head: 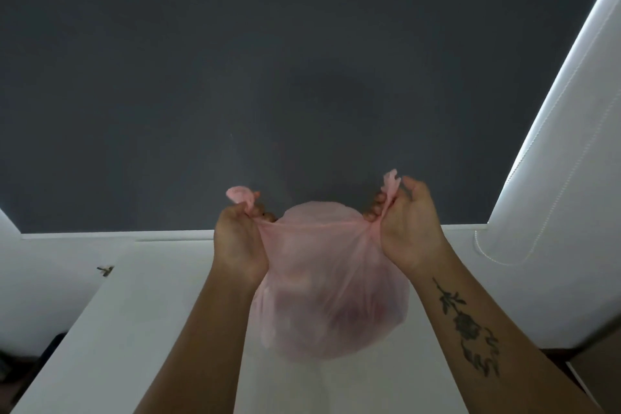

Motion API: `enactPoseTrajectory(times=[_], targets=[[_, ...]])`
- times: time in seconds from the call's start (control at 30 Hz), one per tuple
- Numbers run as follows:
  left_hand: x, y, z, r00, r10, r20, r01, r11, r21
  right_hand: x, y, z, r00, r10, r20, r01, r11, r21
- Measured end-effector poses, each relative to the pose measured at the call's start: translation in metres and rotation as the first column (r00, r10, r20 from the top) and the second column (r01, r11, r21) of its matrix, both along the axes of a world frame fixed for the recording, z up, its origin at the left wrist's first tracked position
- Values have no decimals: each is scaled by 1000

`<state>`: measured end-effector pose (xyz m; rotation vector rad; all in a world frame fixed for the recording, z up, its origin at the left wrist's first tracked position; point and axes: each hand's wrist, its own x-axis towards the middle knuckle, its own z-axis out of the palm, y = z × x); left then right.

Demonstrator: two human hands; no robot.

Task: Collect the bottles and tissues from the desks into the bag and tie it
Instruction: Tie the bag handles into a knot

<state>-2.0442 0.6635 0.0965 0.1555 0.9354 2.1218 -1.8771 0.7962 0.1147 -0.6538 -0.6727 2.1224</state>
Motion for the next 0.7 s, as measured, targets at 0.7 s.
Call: enactPoseTrajectory(times=[0.7], targets=[[28,15,15,966,-162,-201,116,968,-222,-17,-25,-1,962,8,274,-58,983,173]])
